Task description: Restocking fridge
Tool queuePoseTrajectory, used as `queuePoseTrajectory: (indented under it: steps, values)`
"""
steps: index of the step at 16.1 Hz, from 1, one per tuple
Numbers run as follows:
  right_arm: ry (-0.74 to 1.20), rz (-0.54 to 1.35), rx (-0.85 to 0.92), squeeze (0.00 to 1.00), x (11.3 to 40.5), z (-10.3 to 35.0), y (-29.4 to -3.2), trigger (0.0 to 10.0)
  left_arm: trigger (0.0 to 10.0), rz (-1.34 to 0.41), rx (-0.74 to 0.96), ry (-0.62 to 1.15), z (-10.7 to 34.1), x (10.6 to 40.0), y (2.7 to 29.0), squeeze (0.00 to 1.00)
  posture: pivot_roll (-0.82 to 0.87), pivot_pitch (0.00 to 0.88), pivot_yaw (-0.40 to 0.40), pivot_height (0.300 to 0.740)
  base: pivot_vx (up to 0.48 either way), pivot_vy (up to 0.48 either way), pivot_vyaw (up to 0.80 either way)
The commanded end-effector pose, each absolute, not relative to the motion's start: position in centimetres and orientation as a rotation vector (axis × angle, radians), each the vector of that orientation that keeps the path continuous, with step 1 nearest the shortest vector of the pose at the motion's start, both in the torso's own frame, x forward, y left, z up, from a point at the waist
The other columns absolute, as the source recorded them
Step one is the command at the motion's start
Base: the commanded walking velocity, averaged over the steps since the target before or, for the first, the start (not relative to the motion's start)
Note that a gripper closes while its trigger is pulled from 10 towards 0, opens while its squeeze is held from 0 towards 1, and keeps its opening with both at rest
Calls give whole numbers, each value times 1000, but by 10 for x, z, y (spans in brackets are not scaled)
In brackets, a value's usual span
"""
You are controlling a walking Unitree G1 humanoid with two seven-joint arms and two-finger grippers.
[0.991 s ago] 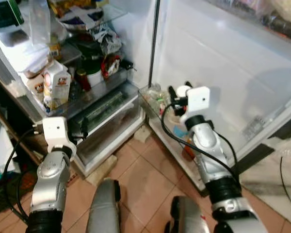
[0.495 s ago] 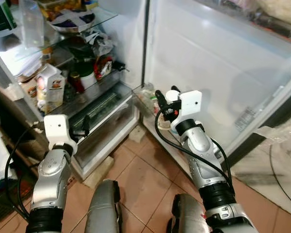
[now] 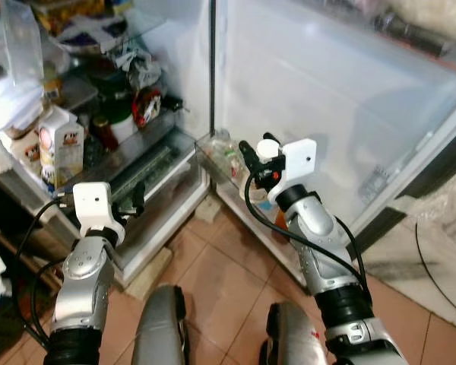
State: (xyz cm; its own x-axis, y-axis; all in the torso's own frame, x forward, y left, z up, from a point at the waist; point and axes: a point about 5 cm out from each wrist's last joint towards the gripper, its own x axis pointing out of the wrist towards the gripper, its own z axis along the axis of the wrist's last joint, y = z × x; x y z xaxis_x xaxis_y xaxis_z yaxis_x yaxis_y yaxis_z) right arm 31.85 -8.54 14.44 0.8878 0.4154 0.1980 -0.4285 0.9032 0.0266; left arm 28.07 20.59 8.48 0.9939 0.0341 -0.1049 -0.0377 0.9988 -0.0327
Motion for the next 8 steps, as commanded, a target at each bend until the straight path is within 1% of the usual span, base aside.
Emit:
queuePoseTrajectory:
  steps: [1,3,8]
  values:
    - [-229,473,83,0,319,155,-81,10000,10000,21,-33,103,85,282,203,0,62,72,-10,641,300,0,0]
    - [-220,513,100,0,318,155,-78,10000,10000,17,-38,103,85,282,202,0,63,75,-9,641,283,0,0]
    - [-219,550,106,0,317,156,-71,10000,10000,22,-43,104,85,282,201,0,67,79,-9,641,0,0,0]
